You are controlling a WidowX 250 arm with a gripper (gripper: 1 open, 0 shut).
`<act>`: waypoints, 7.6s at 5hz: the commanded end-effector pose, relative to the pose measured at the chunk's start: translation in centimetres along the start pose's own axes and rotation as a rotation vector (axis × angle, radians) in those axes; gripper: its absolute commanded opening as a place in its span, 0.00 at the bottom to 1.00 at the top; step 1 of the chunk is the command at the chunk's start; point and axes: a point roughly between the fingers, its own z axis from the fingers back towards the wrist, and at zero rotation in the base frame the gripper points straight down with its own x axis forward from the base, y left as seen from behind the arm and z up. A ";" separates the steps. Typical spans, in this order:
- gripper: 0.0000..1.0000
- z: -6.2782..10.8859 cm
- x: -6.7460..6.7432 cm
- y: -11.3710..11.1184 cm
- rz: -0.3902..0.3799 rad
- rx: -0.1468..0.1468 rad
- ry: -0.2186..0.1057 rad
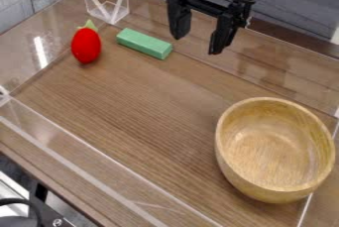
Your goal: Move the red object to the right side of the table
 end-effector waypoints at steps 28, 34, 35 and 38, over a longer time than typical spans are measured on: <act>1.00 -1.8 1.7 21.6 0.802 -0.121 -0.140; 1.00 -5.3 3.1 21.1 0.832 -0.082 -0.111; 1.00 -5.4 3.1 20.8 0.880 -0.076 -0.109; 1.00 -3.2 3.3 20.3 0.912 -0.083 -0.098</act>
